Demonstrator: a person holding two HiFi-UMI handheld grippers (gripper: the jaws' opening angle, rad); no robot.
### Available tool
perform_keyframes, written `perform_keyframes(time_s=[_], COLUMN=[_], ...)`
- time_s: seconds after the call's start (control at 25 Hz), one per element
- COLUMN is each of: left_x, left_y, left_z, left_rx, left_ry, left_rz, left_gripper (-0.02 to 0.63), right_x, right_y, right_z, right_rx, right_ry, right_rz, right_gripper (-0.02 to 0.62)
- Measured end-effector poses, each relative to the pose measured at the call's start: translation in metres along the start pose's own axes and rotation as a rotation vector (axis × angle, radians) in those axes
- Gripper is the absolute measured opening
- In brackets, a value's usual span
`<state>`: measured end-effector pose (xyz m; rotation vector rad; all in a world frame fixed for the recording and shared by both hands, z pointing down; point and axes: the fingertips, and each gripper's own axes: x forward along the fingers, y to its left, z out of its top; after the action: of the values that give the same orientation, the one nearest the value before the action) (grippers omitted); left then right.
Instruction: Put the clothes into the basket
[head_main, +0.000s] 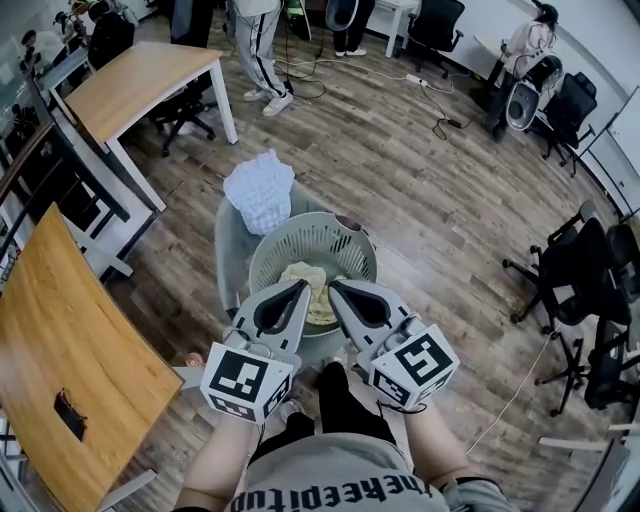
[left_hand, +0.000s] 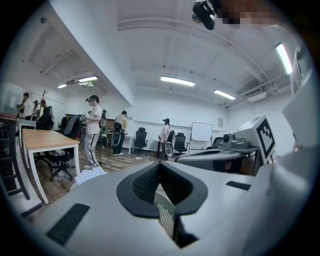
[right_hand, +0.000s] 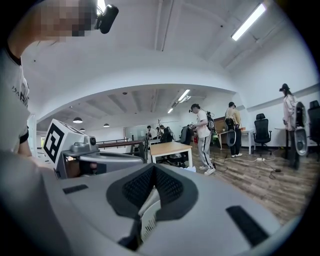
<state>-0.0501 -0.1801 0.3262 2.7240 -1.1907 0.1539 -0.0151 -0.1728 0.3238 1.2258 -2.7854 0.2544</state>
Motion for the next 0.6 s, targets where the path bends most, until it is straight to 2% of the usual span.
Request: perform_keyframes(time_s=[0.6], left_x=[-0.034], left_y=[-0.013], left_z=[0.018], left_rx=[0.025], left_ry=[-0.064], left_rz=[-0.024], left_gripper=[0.014], right_x=[-0.014], right_y=[0.034], right_z=[0.017], right_rx=[-0.042], right_ry=[-0.033], right_rz=[-0.01], right_gripper=[0.009])
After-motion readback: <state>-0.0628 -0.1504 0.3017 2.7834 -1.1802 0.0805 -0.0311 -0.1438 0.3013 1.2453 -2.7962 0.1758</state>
